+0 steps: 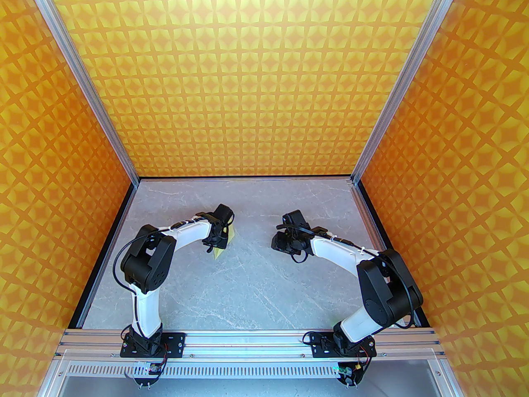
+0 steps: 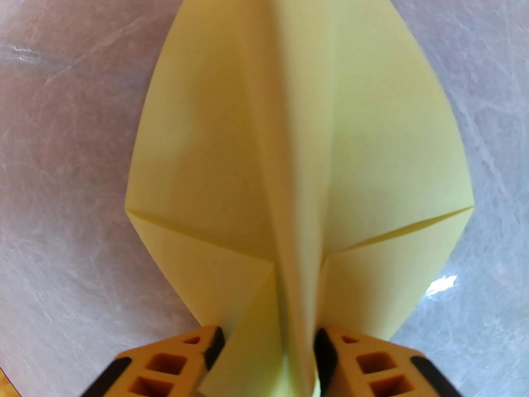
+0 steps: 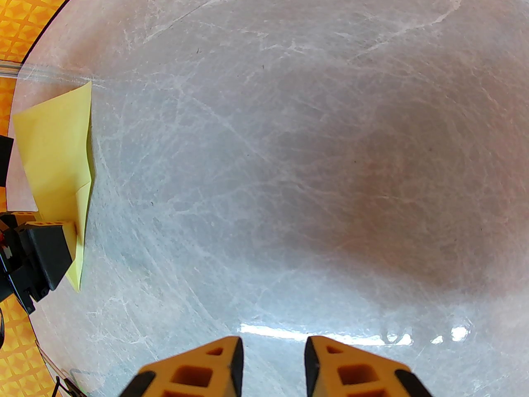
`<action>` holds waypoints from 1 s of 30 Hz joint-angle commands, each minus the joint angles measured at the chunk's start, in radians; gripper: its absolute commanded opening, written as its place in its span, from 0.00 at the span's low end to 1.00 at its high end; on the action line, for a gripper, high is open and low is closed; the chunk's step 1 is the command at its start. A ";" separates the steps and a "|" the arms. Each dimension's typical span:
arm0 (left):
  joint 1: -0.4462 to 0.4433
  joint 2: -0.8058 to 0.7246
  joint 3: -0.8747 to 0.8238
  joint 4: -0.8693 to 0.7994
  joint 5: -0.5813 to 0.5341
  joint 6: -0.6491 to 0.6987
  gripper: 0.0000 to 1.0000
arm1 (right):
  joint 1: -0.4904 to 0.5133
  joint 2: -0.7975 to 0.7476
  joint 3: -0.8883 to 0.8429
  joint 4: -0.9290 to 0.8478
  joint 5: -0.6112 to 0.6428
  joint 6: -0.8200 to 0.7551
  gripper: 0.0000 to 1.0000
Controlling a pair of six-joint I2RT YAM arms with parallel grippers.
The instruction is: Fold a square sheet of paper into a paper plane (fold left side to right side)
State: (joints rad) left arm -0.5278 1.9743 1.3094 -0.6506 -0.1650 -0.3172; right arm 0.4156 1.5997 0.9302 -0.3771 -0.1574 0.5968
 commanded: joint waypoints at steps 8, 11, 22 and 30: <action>-0.007 0.022 -0.013 -0.046 0.079 -0.005 0.50 | -0.001 -0.014 0.022 -0.015 0.040 -0.022 0.35; -0.006 0.019 0.000 -0.055 0.076 -0.012 0.43 | -0.001 -0.019 0.016 -0.016 0.041 -0.020 0.35; 0.002 -0.128 0.088 -0.132 0.077 -0.032 0.99 | -0.001 -0.079 0.029 -0.049 0.108 -0.055 0.53; 0.138 -0.456 -0.021 -0.072 0.043 -0.117 0.99 | -0.003 -0.274 -0.020 -0.025 0.469 -0.219 0.97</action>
State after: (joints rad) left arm -0.4545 1.6306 1.3434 -0.7414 -0.0982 -0.3790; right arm 0.4164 1.3960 0.9310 -0.4282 0.1112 0.4709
